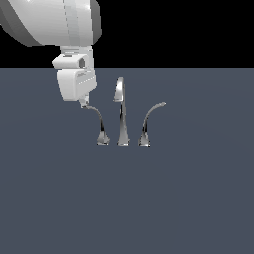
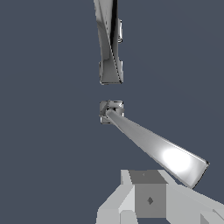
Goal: Turn on the faucet by rotating a designated handle.
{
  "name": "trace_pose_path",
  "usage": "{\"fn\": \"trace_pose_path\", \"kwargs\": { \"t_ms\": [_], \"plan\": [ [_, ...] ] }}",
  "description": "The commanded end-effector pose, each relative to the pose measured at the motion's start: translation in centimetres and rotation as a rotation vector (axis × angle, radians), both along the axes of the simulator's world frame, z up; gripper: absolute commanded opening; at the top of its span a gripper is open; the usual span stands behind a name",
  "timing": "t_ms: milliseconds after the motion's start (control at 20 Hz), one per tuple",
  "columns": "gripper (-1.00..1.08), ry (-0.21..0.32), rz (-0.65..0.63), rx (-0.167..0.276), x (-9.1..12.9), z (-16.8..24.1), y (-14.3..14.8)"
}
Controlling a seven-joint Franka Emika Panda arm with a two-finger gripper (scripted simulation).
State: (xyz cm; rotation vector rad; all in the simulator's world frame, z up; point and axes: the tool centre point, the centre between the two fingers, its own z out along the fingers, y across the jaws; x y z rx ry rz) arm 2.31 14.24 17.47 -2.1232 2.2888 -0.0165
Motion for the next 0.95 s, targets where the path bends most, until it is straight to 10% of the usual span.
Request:
{"fn": "trace_pose_path", "kwargs": {
  "t_ms": [0, 900],
  "plan": [
    [-1.00, 0.020, 0.008, -0.006, -1.6, -0.3, 0.1],
    [-1.00, 0.020, 0.009, -0.005, -4.1, -0.3, -4.1]
  ]
}}
